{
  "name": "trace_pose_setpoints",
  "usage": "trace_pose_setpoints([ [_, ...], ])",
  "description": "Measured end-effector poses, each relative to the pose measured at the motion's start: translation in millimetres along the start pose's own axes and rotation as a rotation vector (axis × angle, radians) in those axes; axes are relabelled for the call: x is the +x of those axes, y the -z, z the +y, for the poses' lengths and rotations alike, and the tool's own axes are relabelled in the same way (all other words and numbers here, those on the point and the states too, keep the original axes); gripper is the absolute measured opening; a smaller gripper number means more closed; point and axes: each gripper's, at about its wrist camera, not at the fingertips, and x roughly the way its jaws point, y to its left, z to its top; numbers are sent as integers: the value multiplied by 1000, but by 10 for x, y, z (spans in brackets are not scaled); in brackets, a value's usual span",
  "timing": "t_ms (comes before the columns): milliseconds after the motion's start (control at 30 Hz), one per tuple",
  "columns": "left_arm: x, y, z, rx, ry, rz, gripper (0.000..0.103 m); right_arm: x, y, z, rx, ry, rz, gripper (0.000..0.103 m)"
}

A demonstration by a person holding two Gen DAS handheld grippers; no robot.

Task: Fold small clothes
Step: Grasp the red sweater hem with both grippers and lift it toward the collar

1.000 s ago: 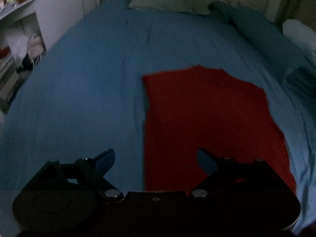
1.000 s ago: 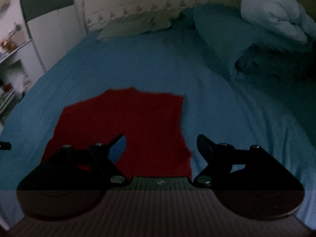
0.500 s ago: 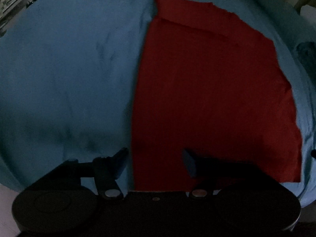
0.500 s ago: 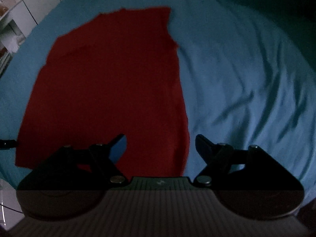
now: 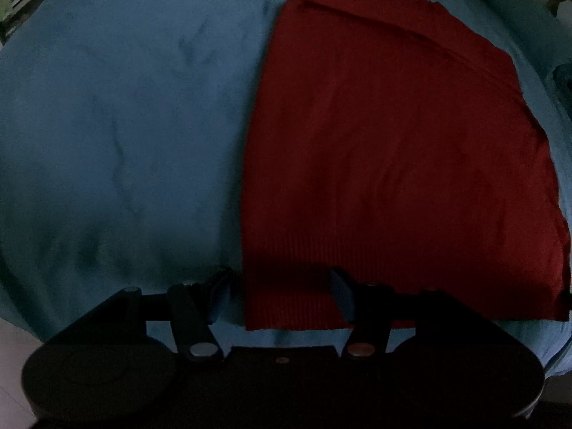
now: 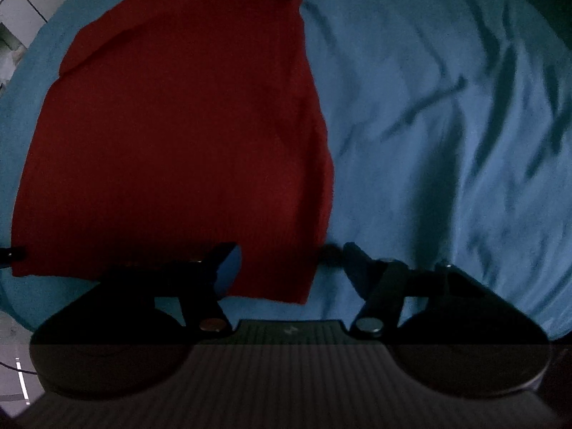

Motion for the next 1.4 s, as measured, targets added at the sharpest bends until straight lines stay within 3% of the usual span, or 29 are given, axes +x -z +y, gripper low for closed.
trace_pose_setpoints([
  [233, 94, -177, 54, -5, 35, 29, 64, 120, -57, -51, 62, -4, 52, 70],
  [400, 118, -322, 55, -20, 22, 58, 60, 136, -140, 28, -25, 23, 67, 50],
  [500, 129, -425, 4, -5, 6, 66, 39, 157, -180, 81, -55, 21, 77, 35],
  [567, 128, -459, -14, -13, 9, 72, 12, 182, -192, 117, -70, 17, 82, 23],
  [633, 122, -517, -27, -16, 9, 79, 7, 182, -218, 145, -79, 20, 85, 22],
  [800, 16, -573, -90, 0, -18, 83, 6, 135, -276, 69, -66, 0, 89, 21],
  [1000, -555, -813, -182, -27, 36, 35, 5, -273, -474, -16, 7, -116, 56, 21],
  [1100, -917, -1109, -244, -60, 98, -30, 5, -567, -756, -82, 81, -182, 11, 20],
  [1233, -1207, -1763, -262, -77, 162, -141, 5, -876, -1351, -98, 172, -266, -79, 20],
  [1400, -1029, -2845, -234, -137, 240, -236, 5, -871, -2300, -40, 220, -325, -162, 20],
])
